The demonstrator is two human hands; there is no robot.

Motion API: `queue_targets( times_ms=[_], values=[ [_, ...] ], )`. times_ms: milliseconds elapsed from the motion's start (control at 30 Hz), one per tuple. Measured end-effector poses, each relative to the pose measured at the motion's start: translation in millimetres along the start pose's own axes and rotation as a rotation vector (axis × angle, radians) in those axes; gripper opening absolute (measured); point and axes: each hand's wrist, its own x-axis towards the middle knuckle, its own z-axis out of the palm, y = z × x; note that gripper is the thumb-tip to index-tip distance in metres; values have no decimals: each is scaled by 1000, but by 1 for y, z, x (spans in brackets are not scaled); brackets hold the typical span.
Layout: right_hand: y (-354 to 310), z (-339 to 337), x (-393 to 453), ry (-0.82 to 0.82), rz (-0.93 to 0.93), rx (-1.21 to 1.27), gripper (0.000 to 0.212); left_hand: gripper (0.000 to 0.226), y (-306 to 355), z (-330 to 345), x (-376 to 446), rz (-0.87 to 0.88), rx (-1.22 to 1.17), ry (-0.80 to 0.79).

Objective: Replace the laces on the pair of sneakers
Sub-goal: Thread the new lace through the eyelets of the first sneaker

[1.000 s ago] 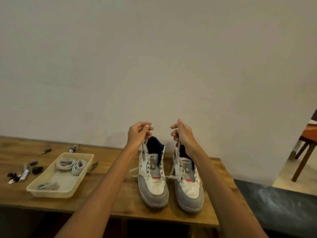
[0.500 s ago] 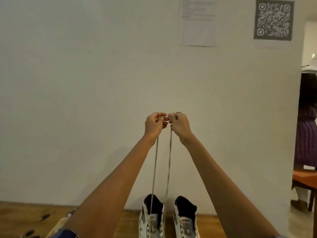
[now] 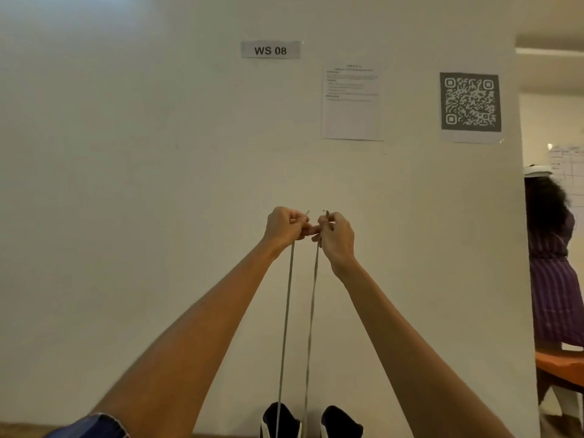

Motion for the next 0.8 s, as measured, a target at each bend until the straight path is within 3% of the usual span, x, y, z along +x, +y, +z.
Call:
queue_targets(
  times_ms=[133,200,267,467,800],
  values=[
    [-4,0,2,32,29,2,21,24,7,-4,3,31,224,134],
    [-6,0,4,34,59,45,17,26,11,-3,7,34,429,177],
    [-9,-1,5,38,95,109,11,26,10,2,12,-7,466,167],
    [-12,2,6,56,152,193,21,25,11,14,14,-52,149,171],
    [-4,-4,5,87,126,172,23,22,1,16,12,-69,-76,233]
  ],
)
